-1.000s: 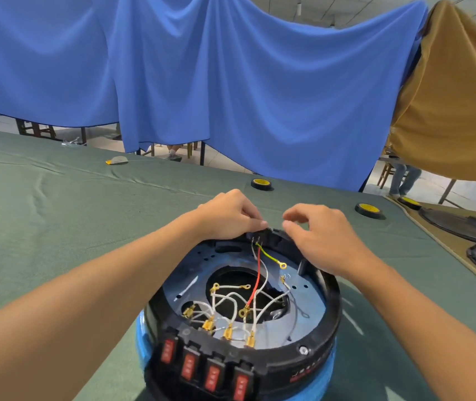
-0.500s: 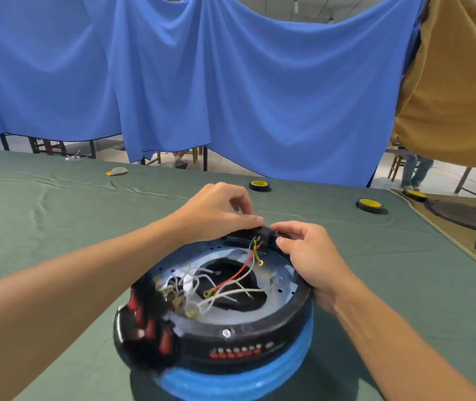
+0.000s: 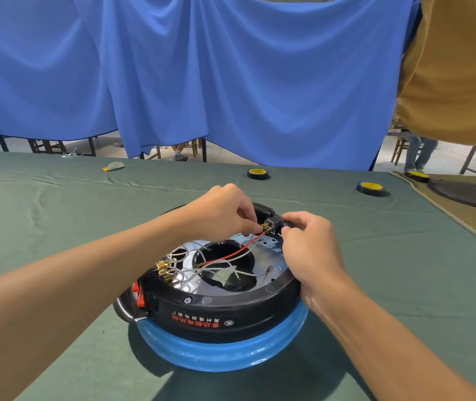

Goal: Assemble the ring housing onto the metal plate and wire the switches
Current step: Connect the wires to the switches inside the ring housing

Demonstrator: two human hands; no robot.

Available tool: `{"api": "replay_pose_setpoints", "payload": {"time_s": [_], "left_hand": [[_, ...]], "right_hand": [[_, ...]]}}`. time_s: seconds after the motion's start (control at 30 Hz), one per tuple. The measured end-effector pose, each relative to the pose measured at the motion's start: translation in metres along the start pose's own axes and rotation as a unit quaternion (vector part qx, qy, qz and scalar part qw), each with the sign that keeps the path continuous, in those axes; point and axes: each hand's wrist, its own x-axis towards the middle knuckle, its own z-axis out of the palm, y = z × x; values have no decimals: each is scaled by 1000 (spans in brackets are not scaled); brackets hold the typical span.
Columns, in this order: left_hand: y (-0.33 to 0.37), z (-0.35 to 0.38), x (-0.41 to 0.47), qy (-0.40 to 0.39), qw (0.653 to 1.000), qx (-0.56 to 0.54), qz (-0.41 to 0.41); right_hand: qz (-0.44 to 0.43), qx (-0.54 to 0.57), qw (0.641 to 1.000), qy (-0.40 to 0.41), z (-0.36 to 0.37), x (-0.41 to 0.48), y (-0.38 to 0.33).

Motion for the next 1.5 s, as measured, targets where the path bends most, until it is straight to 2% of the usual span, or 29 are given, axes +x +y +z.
{"api": "replay_pose_setpoints", "payload": {"time_s": [0.33, 0.43, 0.57, 0.87, 1.07, 1.27, 1.43, 1.5], "left_hand": [[16, 12, -8, 83, 992, 95, 21], [21, 17, -7, 99, 986, 134, 11], [24, 25, -7, 120, 984, 134, -11], [33, 22, 5, 96, 983, 159, 4], [31, 16, 5, 73, 989, 127, 8], [23, 7, -7, 75, 972, 222, 32], [4, 3, -32, 151, 970, 187, 28], [-3, 8, -46, 196, 961, 182, 73]], "right_hand": [[-3, -11, 1000, 4, -1, -2, -1], [0, -15, 1000, 10, -1, -3, -2], [4, -8, 1000, 5, -1, -4, -3], [6, -28, 999, 25, 0, -3, -3], [19, -14, 998, 52, 4, 1, 0], [37, -20, 996, 84, 21, 12, -5], [56, -3, 993, 105, 36, 28, -15], [57, 3, 993, 101, 39, 35, -15]]}}
